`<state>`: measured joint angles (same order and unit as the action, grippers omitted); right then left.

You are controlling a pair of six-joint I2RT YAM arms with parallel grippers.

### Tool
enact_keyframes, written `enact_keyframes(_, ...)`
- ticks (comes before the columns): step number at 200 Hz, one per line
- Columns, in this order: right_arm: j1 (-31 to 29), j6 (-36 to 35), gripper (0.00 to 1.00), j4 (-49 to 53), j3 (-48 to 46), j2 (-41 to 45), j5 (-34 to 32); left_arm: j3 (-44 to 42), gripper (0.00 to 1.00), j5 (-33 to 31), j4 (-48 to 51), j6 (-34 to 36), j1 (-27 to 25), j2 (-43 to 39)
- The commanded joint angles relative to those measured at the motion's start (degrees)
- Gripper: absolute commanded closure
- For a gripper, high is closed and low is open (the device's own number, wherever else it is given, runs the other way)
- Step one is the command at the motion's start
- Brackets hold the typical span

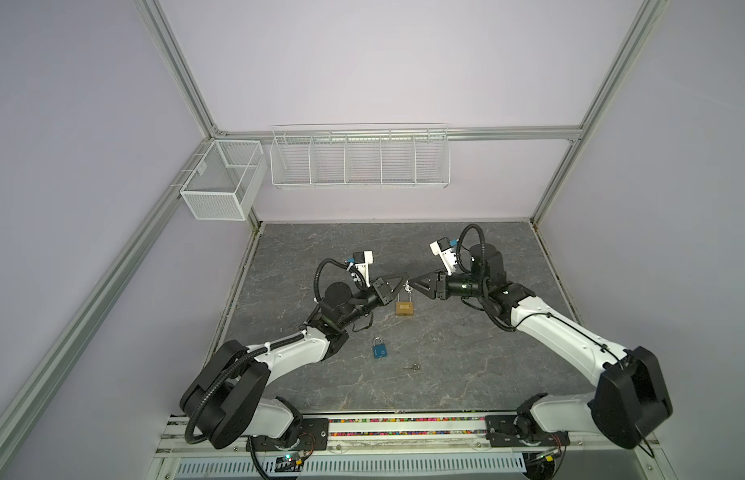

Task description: Unlock with the key

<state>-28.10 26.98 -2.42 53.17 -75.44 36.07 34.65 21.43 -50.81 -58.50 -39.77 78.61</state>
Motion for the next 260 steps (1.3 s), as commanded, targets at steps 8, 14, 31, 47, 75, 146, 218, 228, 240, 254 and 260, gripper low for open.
enact_keyframes(8,0.46,5.34,0.38,-6.97,-7.20,7.75,-4.17,-0.69,1.00,-4.24,4.54,2.42,0.18,-4.00)
enact_keyframes(14,0.37,7.41,0.38,-10.18,-8.84,8.85,-4.24,-1.02,1.00,-4.98,4.42,2.30,0.15,-4.39)
enact_keyframes(31,-0.05,14.16,0.39,-22.03,-13.94,11.28,-5.25,-2.18,1.00,-6.00,2.06,1.01,0.08,-4.56)
enact_keyframes(47,-1.03,20.56,0.36,-34.62,-18.62,11.70,-6.81,-3.38,1.00,-5.75,-4.72,-2.22,0.03,-3.13)
enact_keyframes(75,-3.46,22.80,0.37,-41.90,-20.70,10.64,-11.08,-4.16,1.00,-5.53,-15.86,-7.54,-0.81,0.75)
enact_keyframes(146,-7.24,20.94,0.51,-40.86,-15.84,4.14,-11.59,-2.76,1.00,-5.02,-20.74,-9.44,-1.54,4.91)
enact_keyframes(218,-9.34,21.80,0.65,-44.33,-13.70,0.21,-8.27,-2.05,1.00,-5.61,-19.74,-8.91,-1.56,4.75)
enact_keyframes(228,-9.56,21.88,0.71,-44.56,-13.55,0.03,-7.84,-2.05,1.00,-5.60,-20.19,-9.08,-1.56,4.95)
enact_keyframes(240,-9.78,21.97,0.81,-44.47,-13.36,-0.03,-7.35,-2.22,1.00,-5.79,-20.58,-9.01,-1.54,5.05)
enact_keyframes(254,-10.04,22.00,0.87,-44.17,-13.57,0.27,-7.38,-2.22,1.00,-6.05,-20.62,-9.00,-1.56,4.97)
enact_keyframes(260,-10.18,21.97,0.88,-44.21,-13.74,0.45,-7.47,-2.27,1.00,-6.03,-20.72,-9.00,-1.56,4.97)
